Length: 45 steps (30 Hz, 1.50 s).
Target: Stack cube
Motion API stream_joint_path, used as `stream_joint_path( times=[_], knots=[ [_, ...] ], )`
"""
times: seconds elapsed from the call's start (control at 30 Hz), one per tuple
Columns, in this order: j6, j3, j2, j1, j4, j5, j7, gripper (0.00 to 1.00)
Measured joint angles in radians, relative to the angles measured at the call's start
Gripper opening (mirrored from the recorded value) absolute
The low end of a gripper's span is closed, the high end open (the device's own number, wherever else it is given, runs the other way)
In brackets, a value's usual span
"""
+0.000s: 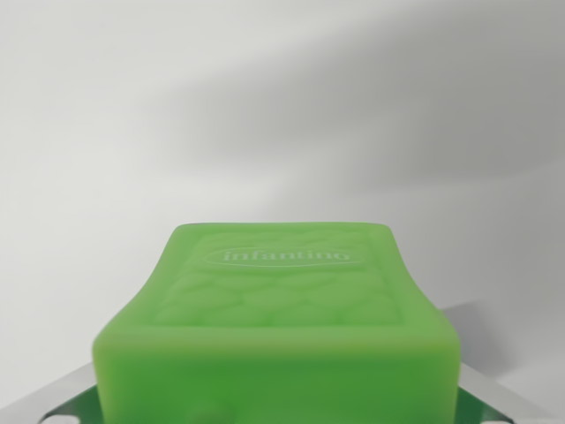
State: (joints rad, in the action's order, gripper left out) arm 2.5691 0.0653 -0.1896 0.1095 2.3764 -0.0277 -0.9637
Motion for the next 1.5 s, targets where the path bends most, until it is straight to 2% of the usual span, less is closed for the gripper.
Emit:
stream_joint_path(
  times=[0.7,1.5],
  knots=[
    [-0.017,0.003,0.120,0.024,0.104,0.015,0.207,0.00],
    [-0.055,0.027,0.267,0.040,0.212,0.035,0.446,0.00]
  ],
)
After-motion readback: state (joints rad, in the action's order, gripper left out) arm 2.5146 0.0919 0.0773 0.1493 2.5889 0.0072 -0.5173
